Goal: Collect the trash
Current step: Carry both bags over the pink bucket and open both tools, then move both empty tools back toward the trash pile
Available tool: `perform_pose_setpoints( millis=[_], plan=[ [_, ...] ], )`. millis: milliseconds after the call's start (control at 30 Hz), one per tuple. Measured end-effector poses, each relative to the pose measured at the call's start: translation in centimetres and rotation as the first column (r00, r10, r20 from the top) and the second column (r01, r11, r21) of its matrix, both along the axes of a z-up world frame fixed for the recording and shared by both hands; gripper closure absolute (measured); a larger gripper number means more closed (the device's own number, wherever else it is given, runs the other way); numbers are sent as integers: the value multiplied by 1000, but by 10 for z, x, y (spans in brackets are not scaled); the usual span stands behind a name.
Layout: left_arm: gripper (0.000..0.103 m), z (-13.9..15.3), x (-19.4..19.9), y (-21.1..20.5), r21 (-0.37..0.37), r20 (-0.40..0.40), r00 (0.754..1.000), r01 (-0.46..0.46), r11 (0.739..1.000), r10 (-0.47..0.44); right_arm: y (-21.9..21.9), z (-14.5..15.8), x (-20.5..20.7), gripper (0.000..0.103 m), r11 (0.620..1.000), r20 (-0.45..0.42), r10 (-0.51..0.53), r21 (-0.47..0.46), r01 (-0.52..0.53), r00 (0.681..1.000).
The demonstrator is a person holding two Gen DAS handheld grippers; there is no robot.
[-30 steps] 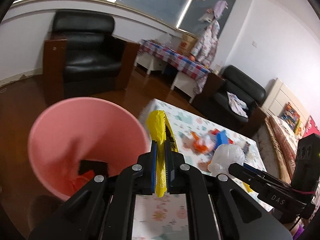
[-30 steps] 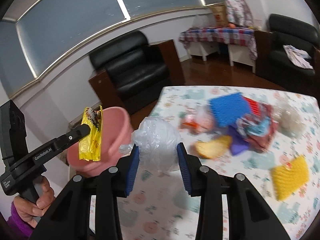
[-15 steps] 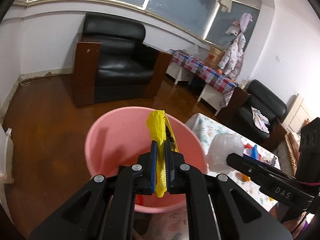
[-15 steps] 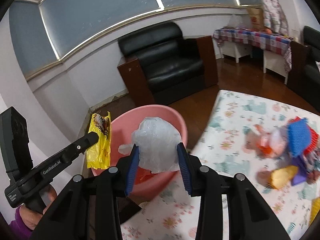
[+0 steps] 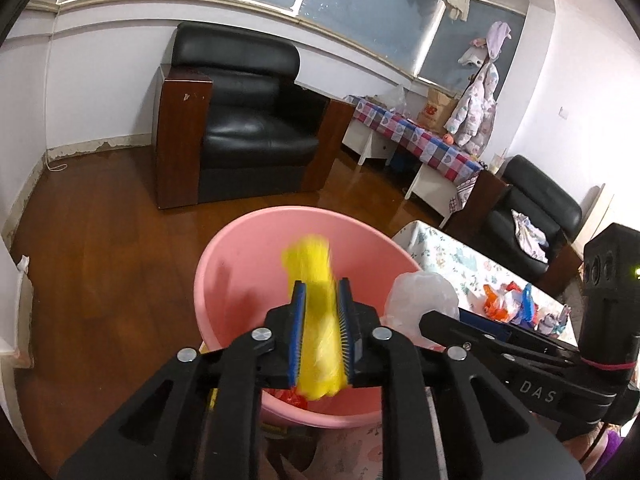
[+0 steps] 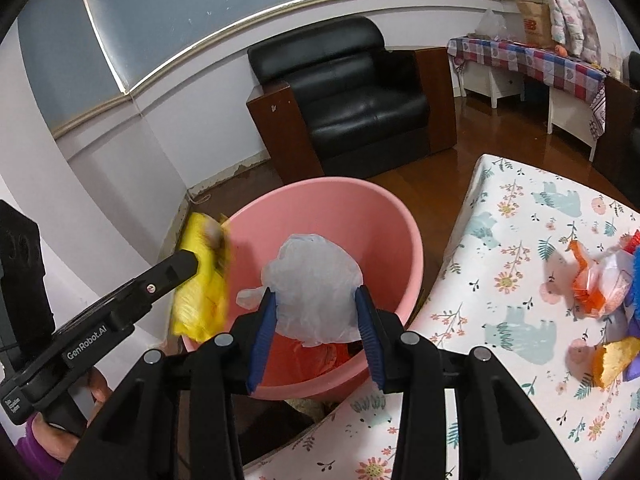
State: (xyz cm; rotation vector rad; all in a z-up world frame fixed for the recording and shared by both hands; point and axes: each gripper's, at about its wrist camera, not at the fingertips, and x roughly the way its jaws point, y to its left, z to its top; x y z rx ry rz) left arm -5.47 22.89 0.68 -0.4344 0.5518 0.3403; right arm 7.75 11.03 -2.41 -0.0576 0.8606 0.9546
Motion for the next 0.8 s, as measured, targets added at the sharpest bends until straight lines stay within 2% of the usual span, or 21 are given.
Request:
perform_pose_setpoints(
  millis=[100, 300, 533, 667, 800],
  plan=[
    [86, -2, 1, 0, 6, -5, 1000, 0, 1000, 0, 2, -2, 0, 58, 1000, 0, 6, -6, -6, 1000],
    [86, -4, 3, -1, 15, -14, 1000, -4, 1000, 5, 2, -5, -3, 42, 1000, -1, 17, -15, -17, 1000],
    [86, -4, -1, -4, 19, -1, 1000, 31, 999, -31, -7, -4, -3, 42, 1000, 12, 7, -1, -6, 1000],
    [86, 2, -5, -17, 36, 33, 996, 77, 996, -79, -23, 5, -3, 42, 999, 33, -34, 22, 33, 999],
    [86, 3, -5, -33, 50, 30, 995, 97, 994, -98, -41, 19, -4, 42, 996, 61, -73, 53, 70, 995]
  ],
)
